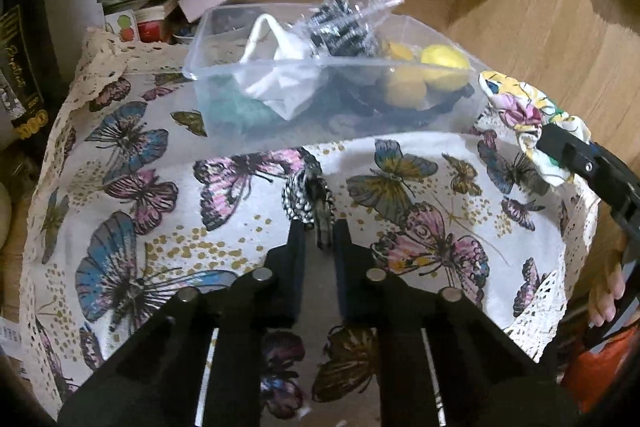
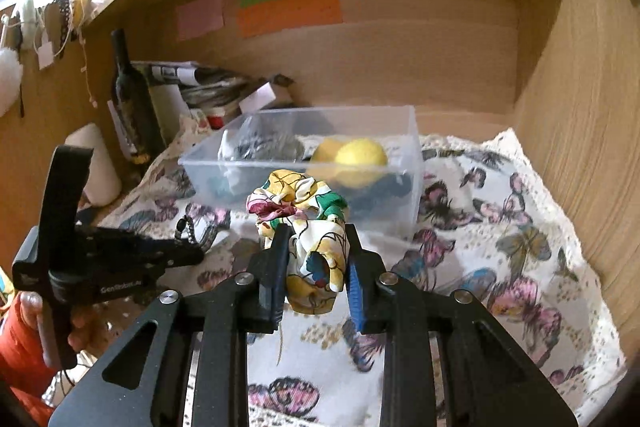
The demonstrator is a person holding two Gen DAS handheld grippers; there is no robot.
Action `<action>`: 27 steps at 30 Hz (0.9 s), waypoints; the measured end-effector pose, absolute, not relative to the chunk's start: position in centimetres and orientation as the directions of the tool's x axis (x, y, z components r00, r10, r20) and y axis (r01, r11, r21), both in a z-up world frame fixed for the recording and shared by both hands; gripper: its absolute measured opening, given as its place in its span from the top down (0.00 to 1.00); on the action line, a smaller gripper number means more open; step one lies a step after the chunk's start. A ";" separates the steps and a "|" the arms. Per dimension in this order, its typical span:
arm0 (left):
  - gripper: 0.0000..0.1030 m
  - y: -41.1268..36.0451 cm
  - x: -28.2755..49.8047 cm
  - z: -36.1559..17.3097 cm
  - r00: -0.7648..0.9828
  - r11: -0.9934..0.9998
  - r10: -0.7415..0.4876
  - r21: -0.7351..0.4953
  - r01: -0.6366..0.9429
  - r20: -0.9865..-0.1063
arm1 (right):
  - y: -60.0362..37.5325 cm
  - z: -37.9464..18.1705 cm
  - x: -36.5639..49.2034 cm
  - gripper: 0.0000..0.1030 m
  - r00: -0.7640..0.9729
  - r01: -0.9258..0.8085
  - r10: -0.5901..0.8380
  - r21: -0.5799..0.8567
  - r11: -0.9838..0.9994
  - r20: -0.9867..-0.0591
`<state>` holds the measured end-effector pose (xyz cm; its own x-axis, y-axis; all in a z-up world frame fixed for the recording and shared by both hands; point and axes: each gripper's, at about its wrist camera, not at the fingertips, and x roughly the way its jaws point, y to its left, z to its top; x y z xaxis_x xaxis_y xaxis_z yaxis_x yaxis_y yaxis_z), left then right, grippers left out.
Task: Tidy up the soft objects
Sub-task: 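Grasp the black-and-white hair tie with the left tool while the right grasps the floral scrunchie, then drop the hair tie into the box while the right tool releases the scrunchie inside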
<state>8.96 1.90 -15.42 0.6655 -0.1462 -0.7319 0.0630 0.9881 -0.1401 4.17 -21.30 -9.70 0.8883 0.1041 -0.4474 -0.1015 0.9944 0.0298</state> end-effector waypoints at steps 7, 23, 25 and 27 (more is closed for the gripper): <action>0.94 2.4 8.7 -12.7 0.733 0.991 -0.126 -0.116 0.064 -0.669 | -21.9 -8.0 4.9 0.78 0.911 -0.087 0.089 0.022 0.996 -0.402; 0.94 3.2 7.7 -8.1 0.813 0.997 -0.080 -0.064 0.053 -0.577 | -21.7 -5.6 7.0 0.78 0.932 -0.096 0.084 -0.017 0.995 -0.352; 0.94 3.5 7.7 -7.2 0.825 0.997 -0.074 -0.057 0.051 -0.560 | -21.7 -5.3 7.4 0.78 0.933 -0.101 0.088 -0.019 0.995 -0.348; 0.94 3.6 7.8 -6.2 0.837 0.997 -0.070 -0.050 0.051 -0.543 | -21.6 -5.0 7.8 0.78 0.935 -0.104 0.088 -0.026 0.994 -0.344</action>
